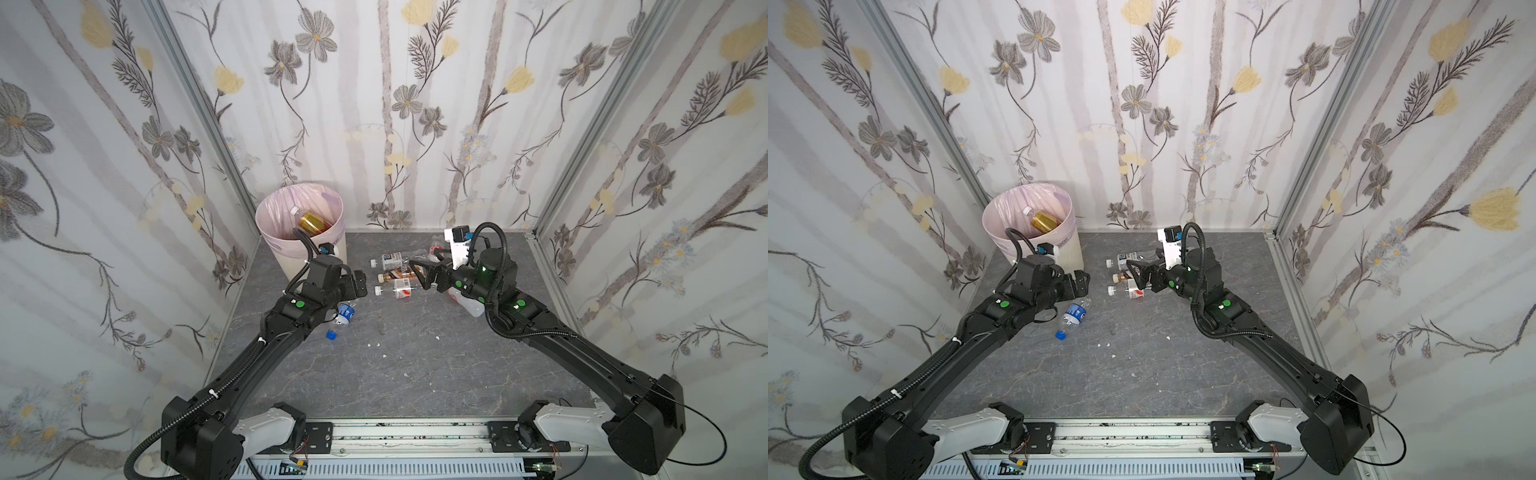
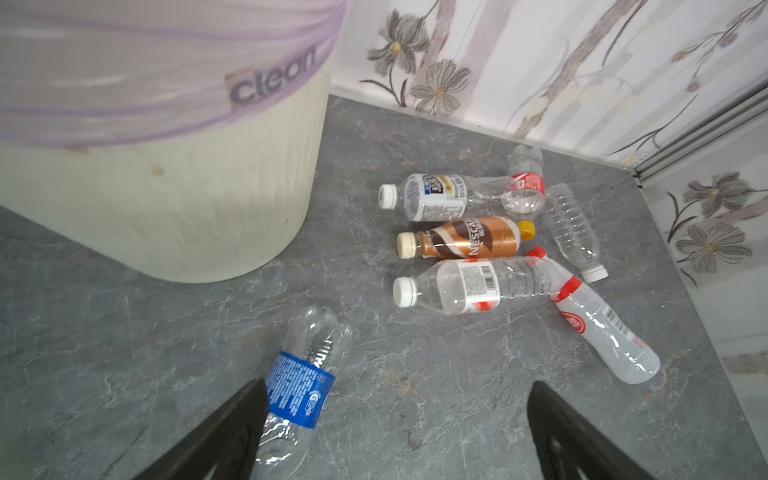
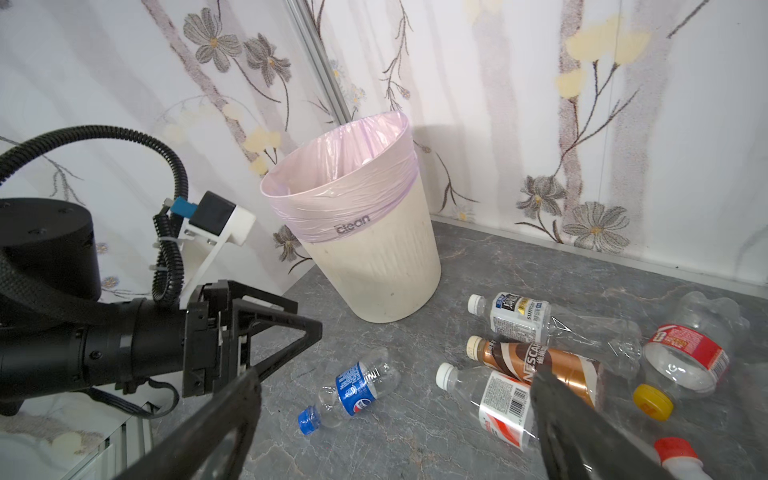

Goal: Throw the plastic bottles in the bin
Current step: 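Lower the left gripper to the blue-label Pepsi bottle on the table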

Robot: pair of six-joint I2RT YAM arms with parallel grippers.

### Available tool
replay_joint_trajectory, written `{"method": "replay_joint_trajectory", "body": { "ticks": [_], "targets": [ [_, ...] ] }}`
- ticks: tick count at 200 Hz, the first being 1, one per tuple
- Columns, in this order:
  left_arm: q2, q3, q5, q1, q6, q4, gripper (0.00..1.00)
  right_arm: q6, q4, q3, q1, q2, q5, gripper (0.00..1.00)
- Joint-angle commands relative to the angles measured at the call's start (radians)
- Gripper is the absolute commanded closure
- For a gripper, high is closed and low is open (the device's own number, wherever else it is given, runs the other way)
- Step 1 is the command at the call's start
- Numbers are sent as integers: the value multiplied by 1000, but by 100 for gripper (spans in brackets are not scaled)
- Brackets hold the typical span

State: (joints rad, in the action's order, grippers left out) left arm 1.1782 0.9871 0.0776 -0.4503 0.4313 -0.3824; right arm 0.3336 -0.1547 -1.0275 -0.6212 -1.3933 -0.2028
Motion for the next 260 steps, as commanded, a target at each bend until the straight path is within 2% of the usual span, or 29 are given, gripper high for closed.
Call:
{"method": "replay_joint_trajectory", "body": {
  "ticks": [1,28,52,123,185,260],
  "targets": [
    [16,-50,8,-1,59,-49,0,39,-44,40,18,17,12,0],
    [71,-105,-21,-5,97,-58,0,49,-54,96,24,37,20,0],
    [77,-136,32,-5,90,-61,0,54,-60,136,24,57,25,0],
    [221,-182,110,-6,79,-60,0,71,-63,195,39,89,25,0],
    [289,-163,173,-10,5,-12,0,83,-80,227,58,108,12,0],
    [412,-101,182,-22,-2,26,2,97,-111,263,81,131,-1,0]
  ]
}}
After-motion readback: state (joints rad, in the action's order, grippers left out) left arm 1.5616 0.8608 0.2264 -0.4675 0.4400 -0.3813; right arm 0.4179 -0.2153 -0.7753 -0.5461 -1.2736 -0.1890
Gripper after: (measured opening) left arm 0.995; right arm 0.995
